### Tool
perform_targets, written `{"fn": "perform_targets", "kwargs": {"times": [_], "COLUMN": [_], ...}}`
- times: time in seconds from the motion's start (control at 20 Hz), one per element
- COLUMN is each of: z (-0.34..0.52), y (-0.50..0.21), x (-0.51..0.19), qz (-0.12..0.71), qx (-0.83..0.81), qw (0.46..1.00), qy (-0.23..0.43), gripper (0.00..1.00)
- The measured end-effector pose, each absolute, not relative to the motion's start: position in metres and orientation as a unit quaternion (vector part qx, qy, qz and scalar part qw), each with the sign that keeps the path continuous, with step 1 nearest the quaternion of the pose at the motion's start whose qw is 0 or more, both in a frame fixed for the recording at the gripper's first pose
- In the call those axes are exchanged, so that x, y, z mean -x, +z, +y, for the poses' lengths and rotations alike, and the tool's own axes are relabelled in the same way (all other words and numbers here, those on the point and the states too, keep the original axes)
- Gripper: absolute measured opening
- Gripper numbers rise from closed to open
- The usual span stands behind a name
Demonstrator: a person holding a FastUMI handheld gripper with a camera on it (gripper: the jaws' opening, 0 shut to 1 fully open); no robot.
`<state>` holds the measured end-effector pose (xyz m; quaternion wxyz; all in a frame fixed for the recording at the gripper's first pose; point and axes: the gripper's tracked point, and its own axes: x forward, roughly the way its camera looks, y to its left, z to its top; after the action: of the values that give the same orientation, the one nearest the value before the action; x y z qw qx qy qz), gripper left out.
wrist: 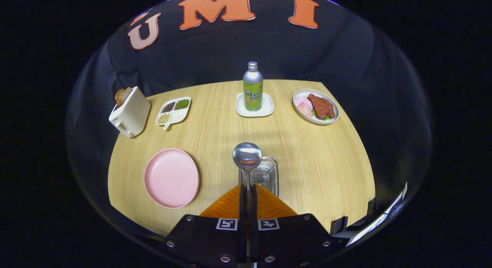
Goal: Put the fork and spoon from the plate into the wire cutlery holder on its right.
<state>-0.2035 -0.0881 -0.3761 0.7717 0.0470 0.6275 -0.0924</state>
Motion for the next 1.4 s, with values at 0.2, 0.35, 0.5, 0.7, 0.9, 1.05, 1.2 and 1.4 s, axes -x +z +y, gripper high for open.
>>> {"fn": "perform_targets", "kwargs": {"times": [0.2, 0.35, 0.5, 0.7, 0.9, 1.05, 1.2, 1.4], "z": [-0.092, -0.094, -0.098, -0.098, -0.096, -0.096, -0.090, -0.090], "y": [-0.386, -0.391, -0.403, -0.420, -0.434, -0.437, -0.431, -0.410], "x": [0.213, 0.219, 0.227, 0.229, 0.223, 0.216, 0.202, 0.175], "qz": [0.673, 0.706, 0.738, 0.770, 0.779, 0.770, 0.746, 0.692], "qx": [-0.034, -0.011, 0.006, 0.015, 0.013, 0.011, -0.018, -0.054], "qw": [0.736, 0.707, 0.674, 0.638, 0.626, 0.638, 0.665, 0.719], "qy": [-0.069, -0.048, -0.037, -0.019, -0.017, -0.021, -0.026, -0.035], "gripper": [0.05, 0.05, 0.05, 0.05, 0.06, 0.10, 0.12, 0.12]}}
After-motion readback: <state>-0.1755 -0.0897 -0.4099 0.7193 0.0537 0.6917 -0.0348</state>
